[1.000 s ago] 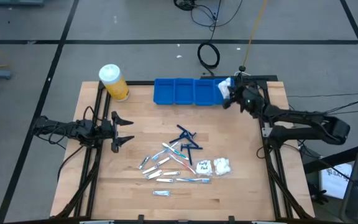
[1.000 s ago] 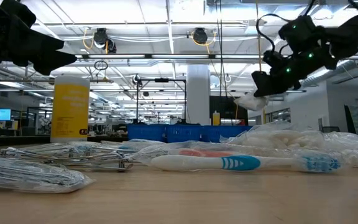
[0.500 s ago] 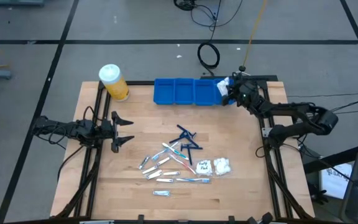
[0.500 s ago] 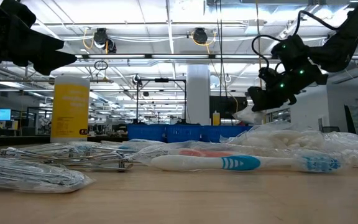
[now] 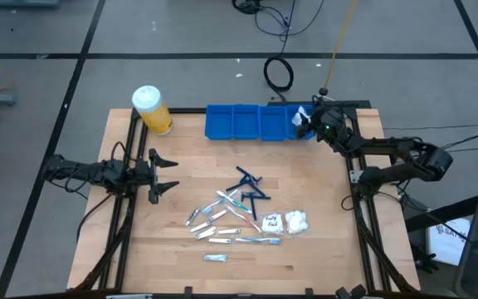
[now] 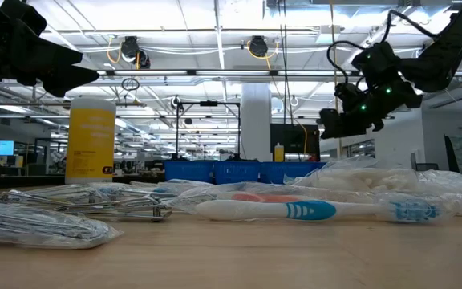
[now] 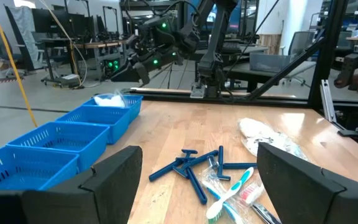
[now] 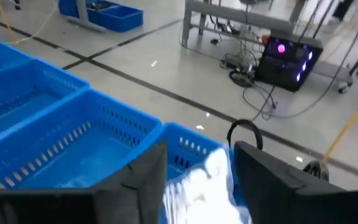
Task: Pick & Place Travel size toiletries
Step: Put the white cotton pack into the right blue basket
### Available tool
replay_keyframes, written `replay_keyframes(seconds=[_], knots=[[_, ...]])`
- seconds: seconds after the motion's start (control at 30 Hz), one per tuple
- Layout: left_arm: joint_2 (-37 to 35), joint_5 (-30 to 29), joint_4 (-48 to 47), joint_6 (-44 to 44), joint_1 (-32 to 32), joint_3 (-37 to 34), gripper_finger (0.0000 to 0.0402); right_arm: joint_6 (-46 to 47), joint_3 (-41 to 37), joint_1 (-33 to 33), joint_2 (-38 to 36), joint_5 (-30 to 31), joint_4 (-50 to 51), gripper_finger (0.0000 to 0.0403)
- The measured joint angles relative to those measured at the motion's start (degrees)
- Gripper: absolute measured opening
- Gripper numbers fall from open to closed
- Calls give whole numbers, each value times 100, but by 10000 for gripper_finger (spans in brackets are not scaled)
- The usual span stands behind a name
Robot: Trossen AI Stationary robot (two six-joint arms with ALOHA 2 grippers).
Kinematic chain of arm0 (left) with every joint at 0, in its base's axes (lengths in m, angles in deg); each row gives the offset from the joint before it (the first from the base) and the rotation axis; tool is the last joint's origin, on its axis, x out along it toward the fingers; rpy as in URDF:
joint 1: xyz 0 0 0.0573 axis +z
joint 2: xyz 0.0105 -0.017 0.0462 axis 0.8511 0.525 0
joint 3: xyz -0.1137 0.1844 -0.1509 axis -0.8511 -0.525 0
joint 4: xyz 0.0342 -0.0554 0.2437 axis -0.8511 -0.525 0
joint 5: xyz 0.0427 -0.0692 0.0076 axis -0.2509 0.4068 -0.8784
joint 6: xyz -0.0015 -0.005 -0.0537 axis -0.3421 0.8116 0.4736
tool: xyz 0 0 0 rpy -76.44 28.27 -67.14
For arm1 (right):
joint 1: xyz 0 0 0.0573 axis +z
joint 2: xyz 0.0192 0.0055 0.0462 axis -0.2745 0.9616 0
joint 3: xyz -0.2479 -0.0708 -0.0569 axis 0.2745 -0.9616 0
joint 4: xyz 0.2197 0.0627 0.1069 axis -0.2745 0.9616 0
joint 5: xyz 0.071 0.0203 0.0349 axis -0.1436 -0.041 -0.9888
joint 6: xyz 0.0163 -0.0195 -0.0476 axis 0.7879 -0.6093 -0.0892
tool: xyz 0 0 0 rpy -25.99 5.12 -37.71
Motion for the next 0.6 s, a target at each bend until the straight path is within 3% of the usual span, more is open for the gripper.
replay_keyframes(seconds=[0.2,0.37,0.47,0.6], knots=[[0,2,0,0,1,1,310,-181,0,707,-955,-1157,509,215],[1,2,0,0,0,0,310,-291,7,2188,-2081,-2061,1921,216],[1,2,0,0,1,1,310,178,44,3617,-2482,-1689,3081,217],[1,2,0,0,1,1,310,1279,438,5656,-2349,-491,4451,219]])
